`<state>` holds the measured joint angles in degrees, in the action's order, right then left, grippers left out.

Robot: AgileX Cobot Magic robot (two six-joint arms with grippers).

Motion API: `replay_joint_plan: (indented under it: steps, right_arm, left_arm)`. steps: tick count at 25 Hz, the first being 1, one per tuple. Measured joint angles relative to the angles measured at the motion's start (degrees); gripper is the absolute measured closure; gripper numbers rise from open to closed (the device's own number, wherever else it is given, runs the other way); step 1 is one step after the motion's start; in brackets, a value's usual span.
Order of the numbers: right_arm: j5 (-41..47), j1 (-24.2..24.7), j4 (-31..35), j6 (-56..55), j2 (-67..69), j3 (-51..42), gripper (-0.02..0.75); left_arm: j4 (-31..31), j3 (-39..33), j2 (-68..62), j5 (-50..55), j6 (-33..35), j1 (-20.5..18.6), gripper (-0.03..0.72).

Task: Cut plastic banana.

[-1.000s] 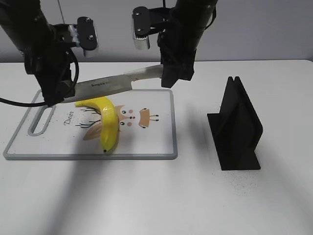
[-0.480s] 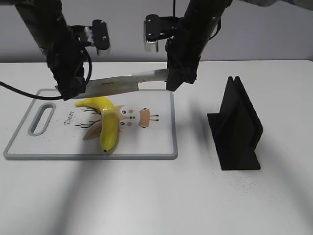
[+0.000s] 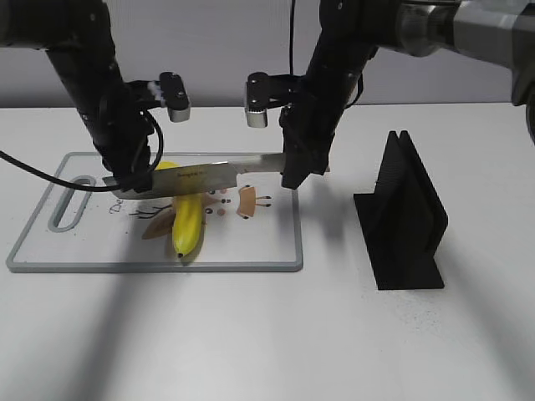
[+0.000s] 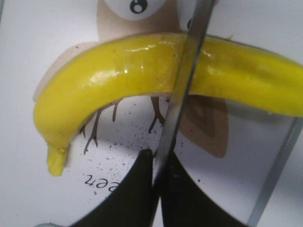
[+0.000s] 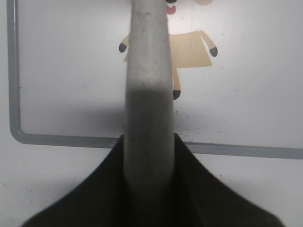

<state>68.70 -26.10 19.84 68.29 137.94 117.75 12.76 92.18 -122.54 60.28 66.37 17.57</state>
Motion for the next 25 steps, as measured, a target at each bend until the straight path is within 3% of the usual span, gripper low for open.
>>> replay_joint_plan:
  steps: [16, 25]
  right_arm:
    - [0.4, 0.1, 0.2, 0.0, 0.3, 0.5, 0.577]
    - [1.9, -0.2, -0.4, -1.7, -3.0, 4.1, 0.575]
  left_arm:
    - [0.7, 0.5, -0.4, 0.5, 0.2, -0.2, 0.677]
    - [-1.1, -0.7, 6.9, -0.7, 0.0, -0.1, 0.678]
